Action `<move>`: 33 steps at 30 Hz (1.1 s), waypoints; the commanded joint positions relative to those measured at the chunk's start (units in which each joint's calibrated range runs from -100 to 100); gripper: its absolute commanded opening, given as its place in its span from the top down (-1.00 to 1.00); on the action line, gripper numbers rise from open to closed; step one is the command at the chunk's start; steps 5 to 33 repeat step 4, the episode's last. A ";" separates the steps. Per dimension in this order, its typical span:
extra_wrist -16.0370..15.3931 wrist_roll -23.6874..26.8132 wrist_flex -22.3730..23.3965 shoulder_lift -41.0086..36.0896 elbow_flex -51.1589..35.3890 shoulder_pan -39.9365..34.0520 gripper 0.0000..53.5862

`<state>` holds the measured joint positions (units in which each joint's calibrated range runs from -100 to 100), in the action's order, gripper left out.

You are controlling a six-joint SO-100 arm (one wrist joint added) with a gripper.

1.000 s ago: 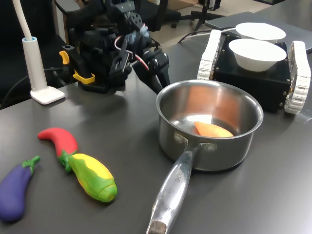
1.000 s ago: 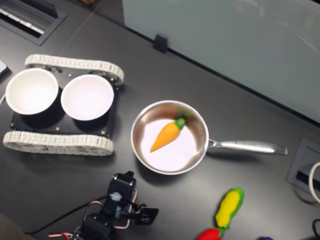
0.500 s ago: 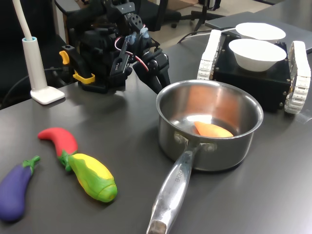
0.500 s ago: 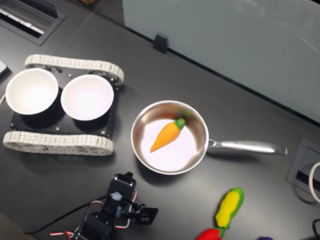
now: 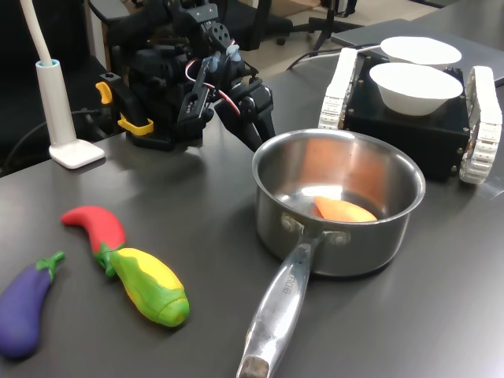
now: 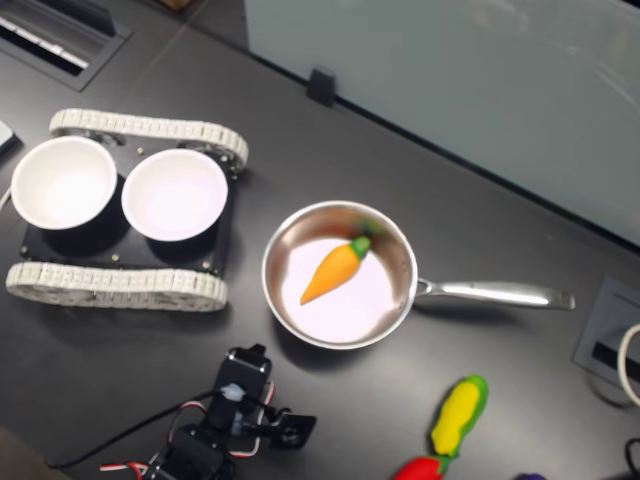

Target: Pick up the carrot and place them in the pan

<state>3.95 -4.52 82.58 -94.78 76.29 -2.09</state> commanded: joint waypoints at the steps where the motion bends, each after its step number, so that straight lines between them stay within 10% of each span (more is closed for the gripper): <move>1: -0.67 -0.78 -2.79 -0.66 -1.28 -0.66 0.99; 33: -0.67 -0.83 -2.79 -0.66 -1.28 -0.66 0.99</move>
